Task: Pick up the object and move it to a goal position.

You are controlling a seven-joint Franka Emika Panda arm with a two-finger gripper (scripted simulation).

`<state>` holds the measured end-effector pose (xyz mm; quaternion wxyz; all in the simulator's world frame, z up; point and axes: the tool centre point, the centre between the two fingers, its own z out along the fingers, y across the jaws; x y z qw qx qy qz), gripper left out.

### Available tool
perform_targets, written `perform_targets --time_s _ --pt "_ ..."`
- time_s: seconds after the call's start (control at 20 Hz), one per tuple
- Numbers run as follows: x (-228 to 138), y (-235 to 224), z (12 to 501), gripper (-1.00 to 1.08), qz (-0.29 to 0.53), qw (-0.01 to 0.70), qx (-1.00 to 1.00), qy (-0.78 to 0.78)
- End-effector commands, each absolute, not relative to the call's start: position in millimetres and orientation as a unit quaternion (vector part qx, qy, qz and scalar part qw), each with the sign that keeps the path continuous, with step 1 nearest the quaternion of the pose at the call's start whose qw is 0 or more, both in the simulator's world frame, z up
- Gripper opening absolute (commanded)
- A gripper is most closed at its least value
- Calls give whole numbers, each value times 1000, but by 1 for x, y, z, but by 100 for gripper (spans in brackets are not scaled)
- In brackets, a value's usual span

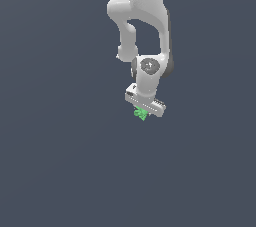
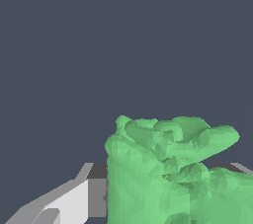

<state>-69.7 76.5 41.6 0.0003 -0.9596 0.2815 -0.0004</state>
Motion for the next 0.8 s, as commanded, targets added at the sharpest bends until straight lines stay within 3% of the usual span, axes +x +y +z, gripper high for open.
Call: perform_targets --time_s 0.0,0.75 --pt "-62 80 42 -100 -1 0 -960 281" --pt "15 114 49 -100 0 0 -960 281"
